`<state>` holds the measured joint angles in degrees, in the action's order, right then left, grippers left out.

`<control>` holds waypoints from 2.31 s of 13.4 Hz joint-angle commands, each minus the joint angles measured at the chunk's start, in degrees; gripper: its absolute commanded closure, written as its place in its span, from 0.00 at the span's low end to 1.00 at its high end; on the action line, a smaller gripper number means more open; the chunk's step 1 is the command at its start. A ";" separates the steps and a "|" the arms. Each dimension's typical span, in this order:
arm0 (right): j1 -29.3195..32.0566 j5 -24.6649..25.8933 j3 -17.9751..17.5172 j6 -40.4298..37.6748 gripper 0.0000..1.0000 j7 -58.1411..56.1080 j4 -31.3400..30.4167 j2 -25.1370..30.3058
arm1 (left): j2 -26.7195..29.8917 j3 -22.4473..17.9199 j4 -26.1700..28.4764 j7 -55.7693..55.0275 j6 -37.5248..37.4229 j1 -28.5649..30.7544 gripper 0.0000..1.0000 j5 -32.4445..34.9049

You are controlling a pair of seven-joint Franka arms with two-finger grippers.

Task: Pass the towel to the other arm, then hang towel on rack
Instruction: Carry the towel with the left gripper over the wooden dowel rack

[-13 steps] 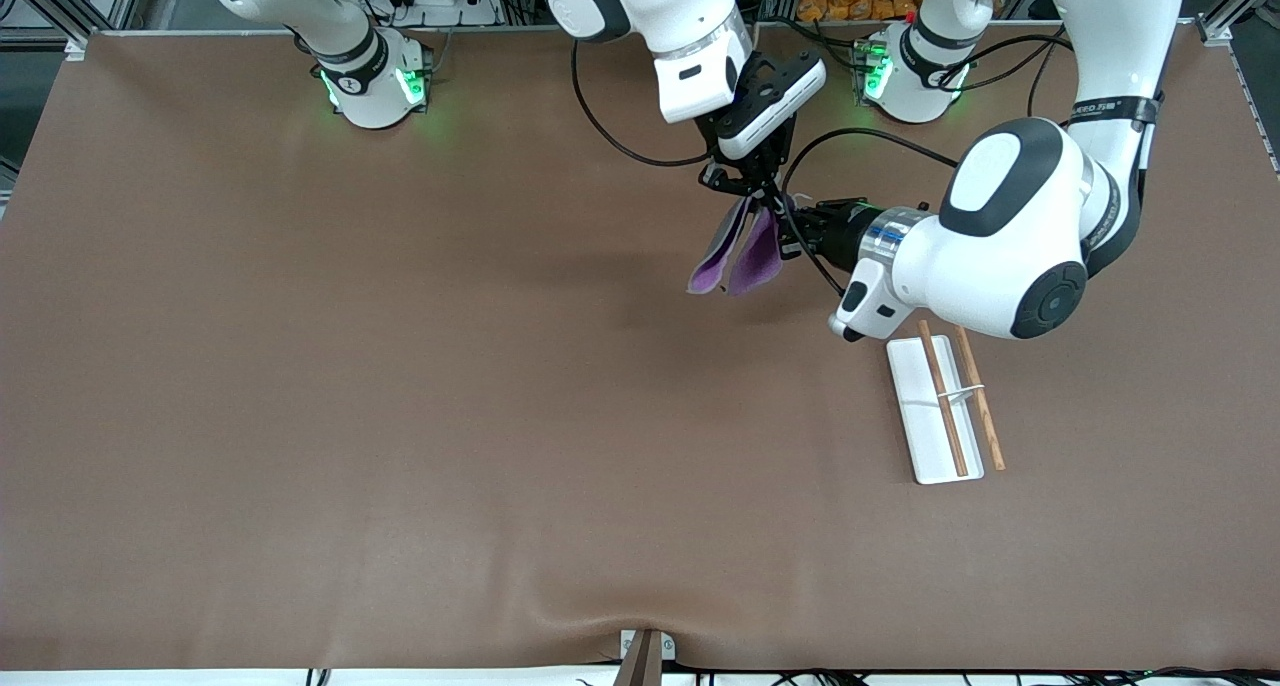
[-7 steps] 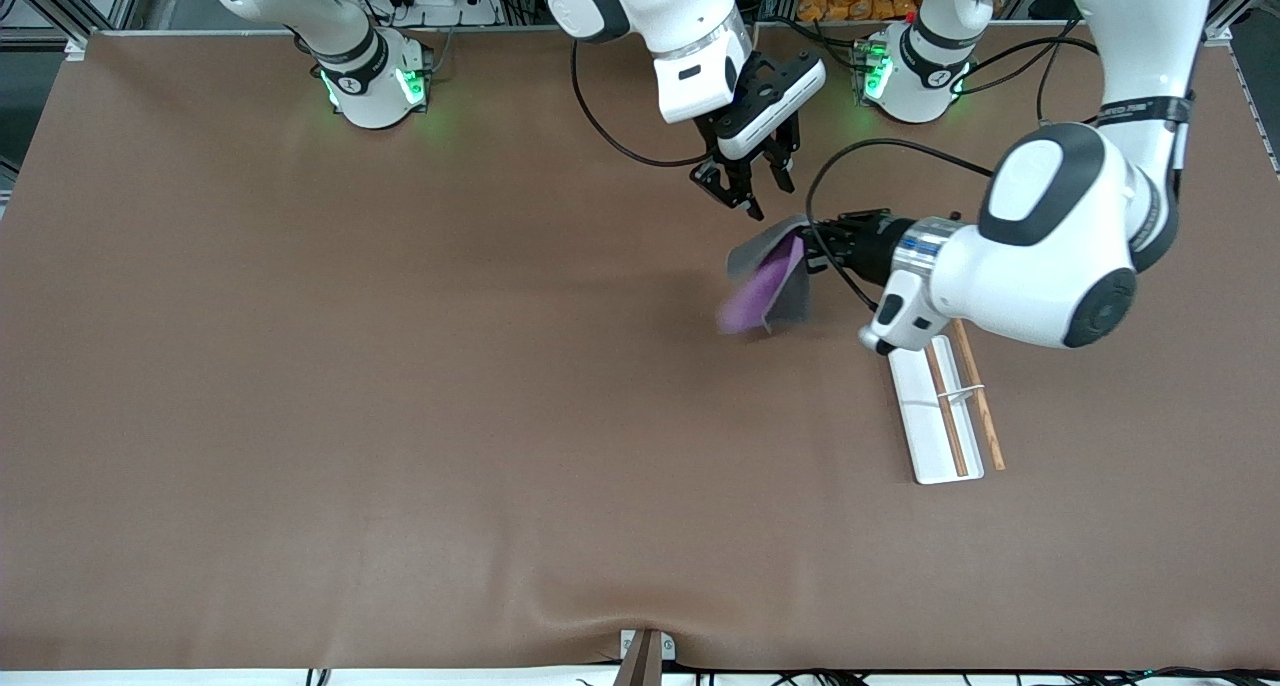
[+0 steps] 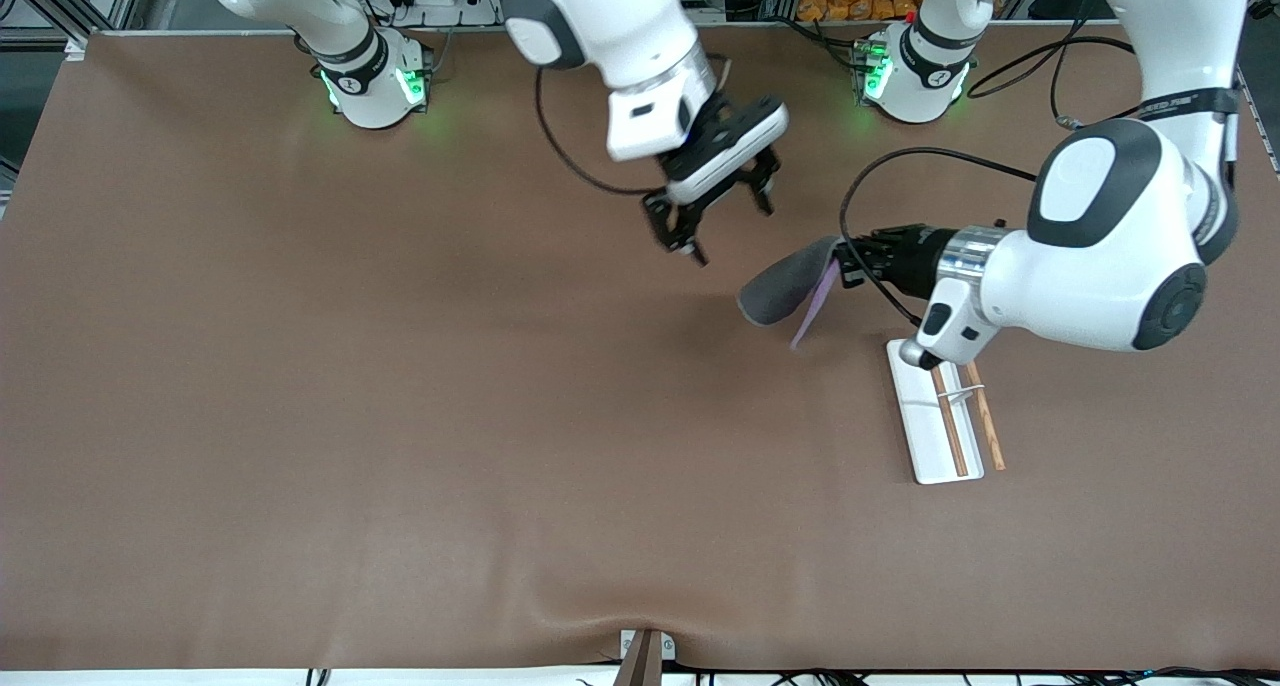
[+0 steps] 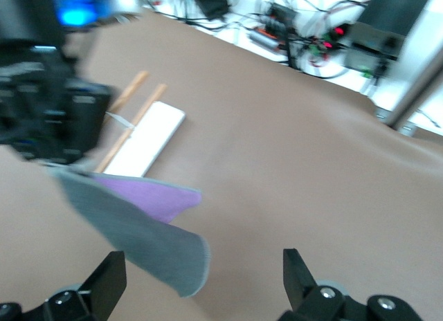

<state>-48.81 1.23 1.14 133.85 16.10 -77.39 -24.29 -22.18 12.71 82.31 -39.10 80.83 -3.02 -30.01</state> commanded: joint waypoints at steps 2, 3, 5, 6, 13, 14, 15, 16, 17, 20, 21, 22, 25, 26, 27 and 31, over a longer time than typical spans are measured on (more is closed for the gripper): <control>7.92 0.27 -0.87 -5.78 0.00 -0.63 0.31 0.83 | -1.37 0.03 -2.24 9.28 2.04 3.97 1.00 2.15; 9.68 0.27 -0.87 -6.84 0.00 -0.90 0.31 0.92 | -1.89 0.03 -2.24 12.09 3.62 4.94 1.00 2.06; 13.55 0.27 -0.87 -7.20 0.00 -3.09 0.31 0.92 | -3.12 0.03 -2.33 16.49 7.22 6.52 1.00 2.15; 16.18 0.27 -0.87 -8.68 0.00 -3.97 0.31 0.74 | -3.82 0.03 -2.33 18.69 8.89 7.58 1.00 2.06; 34.03 0.18 -0.96 -22.92 0.00 -10.90 -0.12 0.65 | -6.73 -0.06 -2.33 28.01 19.10 8.46 1.00 2.50; 36.22 0.09 -1.05 -24.32 0.00 -11.62 -0.13 0.83 | -6.73 -0.75 -2.33 30.11 19.11 9.34 1.00 4.16; 38.42 -0.08 -1.05 -25.99 0.00 -11.71 -0.13 1.18 | -6.30 -0.93 -2.24 32.66 19.11 10.65 1.00 6.87; 39.75 -0.52 -1.14 -27.40 0.00 -12.23 -0.13 1.96 | -6.12 -0.94 -2.06 35.21 18.76 11.97 1.00 8.20; 40.46 -0.52 -1.05 -29.24 0.00 -13.46 -0.13 2.58 | -5.94 -0.85 -1.80 37.32 17.80 13.81 1.00 8.39; 43.36 -0.52 -1.05 -35.04 0.00 -14.43 -0.13 4.77 | -5.94 -0.85 -1.71 41.82 12.70 17.33 1.00 8.39; 44.23 -0.52 -1.05 -36.28 0.00 -14.78 -0.30 5.57 | -5.94 -0.85 -1.71 42.26 10.78 17.95 1.00 8.39; 44.68 -0.52 -1.05 -37.60 0.00 -16.00 -0.48 6.62 | -5.85 -0.85 -1.80 42.53 8.93 18.39 1.00 8.39; 45.82 -0.52 -0.96 -40.24 0.00 -17.07 -2.41 10.57 | -5.41 -0.85 -1.80 42.61 6.63 19.71 1.00 8.48; 46.61 -0.52 -1.05 -41.72 0.00 -17.07 -2.50 11.45 | -5.41 -0.85 -1.80 43.40 6.19 20.50 1.00 8.48; 47.05 -0.52 -1.05 -43.04 0.00 -17.07 -2.59 12.42 | -5.41 -0.85 -1.88 45.15 6.10 20.94 1.00 8.48; 49.86 -0.52 -0.96 -47.88 0.00 -18.29 -2.50 16.46 | -5.59 -1.02 -1.89 47.88 6.10 23.05 1.00 8.57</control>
<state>-1.55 1.17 1.31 87.18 -0.72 -77.53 -11.27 -28.24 11.36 80.86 7.45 88.05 19.49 -22.82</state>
